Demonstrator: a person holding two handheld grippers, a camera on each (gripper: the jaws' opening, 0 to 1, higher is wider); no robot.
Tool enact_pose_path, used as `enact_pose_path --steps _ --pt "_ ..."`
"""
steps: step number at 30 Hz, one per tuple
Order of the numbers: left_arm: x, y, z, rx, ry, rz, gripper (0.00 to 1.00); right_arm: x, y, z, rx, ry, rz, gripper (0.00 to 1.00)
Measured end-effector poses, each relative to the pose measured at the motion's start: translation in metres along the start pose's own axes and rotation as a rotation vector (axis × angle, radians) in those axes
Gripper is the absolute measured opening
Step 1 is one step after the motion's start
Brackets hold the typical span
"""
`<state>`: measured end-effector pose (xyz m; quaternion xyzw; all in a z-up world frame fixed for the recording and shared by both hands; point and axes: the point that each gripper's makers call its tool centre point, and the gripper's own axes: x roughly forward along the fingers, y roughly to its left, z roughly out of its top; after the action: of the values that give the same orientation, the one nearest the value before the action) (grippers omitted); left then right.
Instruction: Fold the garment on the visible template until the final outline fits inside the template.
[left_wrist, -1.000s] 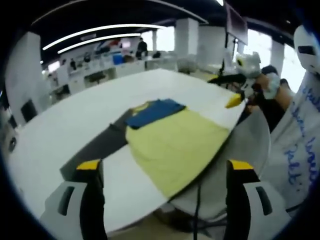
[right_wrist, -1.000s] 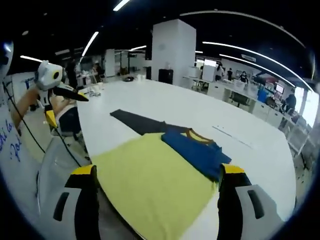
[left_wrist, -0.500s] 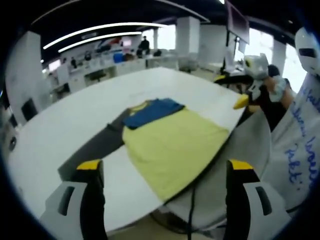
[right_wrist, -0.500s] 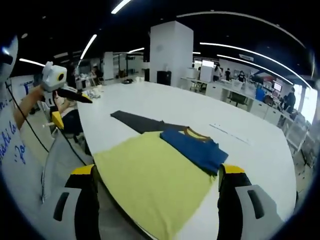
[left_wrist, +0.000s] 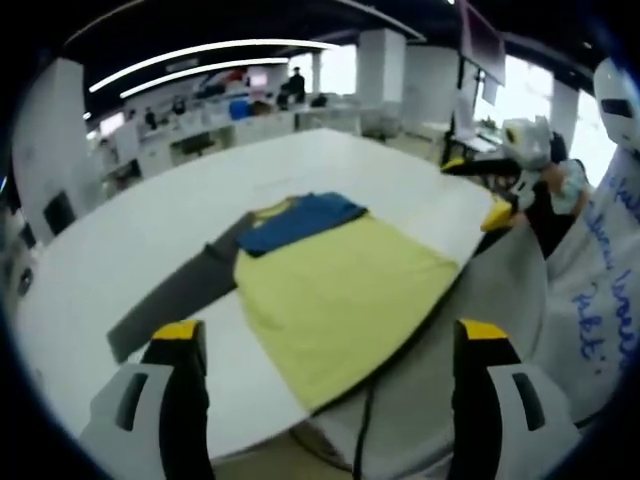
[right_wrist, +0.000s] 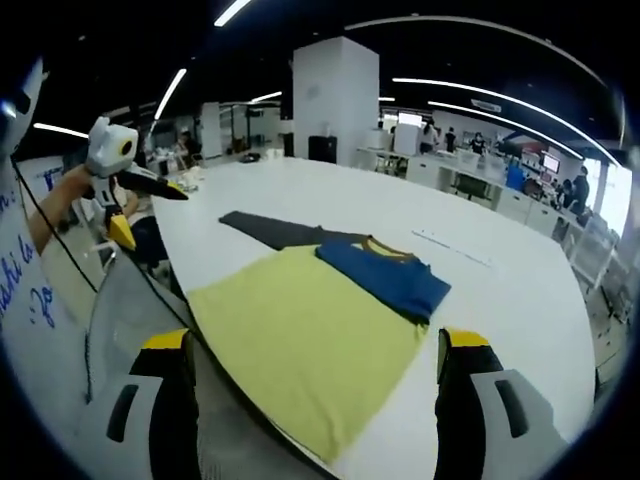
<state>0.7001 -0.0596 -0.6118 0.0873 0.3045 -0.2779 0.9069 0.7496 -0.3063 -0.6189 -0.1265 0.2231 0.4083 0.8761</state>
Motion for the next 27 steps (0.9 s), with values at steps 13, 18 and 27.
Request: enact_pose_path --steps 13,18,27 --pt "0.003 -0.01 -0.006 -0.019 0.03 0.04 0.97 -0.003 -0.001 -0.016 -0.029 0.033 0.035 1.0" --pt "0.0 -0.003 -0.003 -0.021 0.018 0.06 0.96 -0.002 0.003 -0.017 -0.026 0.042 0.048 1.0" --pt "-0.005 0.013 -0.001 -0.038 -0.023 0.022 0.96 -0.004 0.002 -0.018 0.029 0.059 -0.003 1.0"
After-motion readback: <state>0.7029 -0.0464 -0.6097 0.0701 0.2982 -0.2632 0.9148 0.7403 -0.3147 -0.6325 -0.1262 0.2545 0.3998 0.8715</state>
